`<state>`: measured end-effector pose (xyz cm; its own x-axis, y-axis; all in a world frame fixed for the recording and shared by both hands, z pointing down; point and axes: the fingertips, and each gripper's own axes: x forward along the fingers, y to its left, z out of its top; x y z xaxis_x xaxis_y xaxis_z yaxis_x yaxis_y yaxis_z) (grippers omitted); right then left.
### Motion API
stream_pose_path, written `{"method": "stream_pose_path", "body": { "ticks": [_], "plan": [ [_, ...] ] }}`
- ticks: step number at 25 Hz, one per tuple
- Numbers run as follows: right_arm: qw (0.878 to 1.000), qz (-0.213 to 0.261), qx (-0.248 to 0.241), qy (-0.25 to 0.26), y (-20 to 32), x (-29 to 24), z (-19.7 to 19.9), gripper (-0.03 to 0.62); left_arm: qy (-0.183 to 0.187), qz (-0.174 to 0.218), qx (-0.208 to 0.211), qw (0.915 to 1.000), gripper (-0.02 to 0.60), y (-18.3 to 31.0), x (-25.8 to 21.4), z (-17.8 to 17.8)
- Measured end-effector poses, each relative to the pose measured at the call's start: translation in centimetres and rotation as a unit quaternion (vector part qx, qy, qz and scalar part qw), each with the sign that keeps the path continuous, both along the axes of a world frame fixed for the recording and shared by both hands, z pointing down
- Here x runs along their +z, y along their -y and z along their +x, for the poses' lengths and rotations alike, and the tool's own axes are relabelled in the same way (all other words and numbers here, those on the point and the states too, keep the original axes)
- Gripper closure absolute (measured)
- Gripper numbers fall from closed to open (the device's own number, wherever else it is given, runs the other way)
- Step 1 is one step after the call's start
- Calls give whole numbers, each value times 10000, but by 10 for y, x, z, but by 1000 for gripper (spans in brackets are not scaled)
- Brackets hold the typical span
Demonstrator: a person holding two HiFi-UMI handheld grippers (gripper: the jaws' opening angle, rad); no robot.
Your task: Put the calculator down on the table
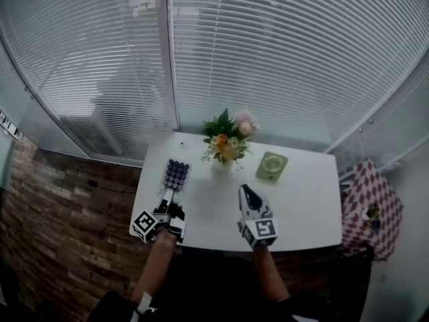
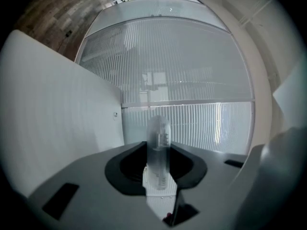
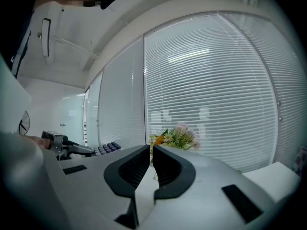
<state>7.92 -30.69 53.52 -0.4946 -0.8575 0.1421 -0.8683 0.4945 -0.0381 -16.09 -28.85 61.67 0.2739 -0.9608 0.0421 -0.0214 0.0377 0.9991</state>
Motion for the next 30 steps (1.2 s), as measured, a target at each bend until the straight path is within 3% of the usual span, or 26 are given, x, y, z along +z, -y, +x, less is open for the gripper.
{"method": "stream_pose_path", "body": {
  "ticks": [3,24,30],
  "plan": [
    [9997,-160,114,-141,-2,3,5,585,-367,-171,21,9992,482,3,15,6],
    [9990,-345,292,-8,-10,12,18,585,-98,-1238,386,9915,482,19,165,25],
    [9987,-456,238,29,-9,14,16,585,-173,-1364,279,9901,482,10,195,21]
  ]
}}
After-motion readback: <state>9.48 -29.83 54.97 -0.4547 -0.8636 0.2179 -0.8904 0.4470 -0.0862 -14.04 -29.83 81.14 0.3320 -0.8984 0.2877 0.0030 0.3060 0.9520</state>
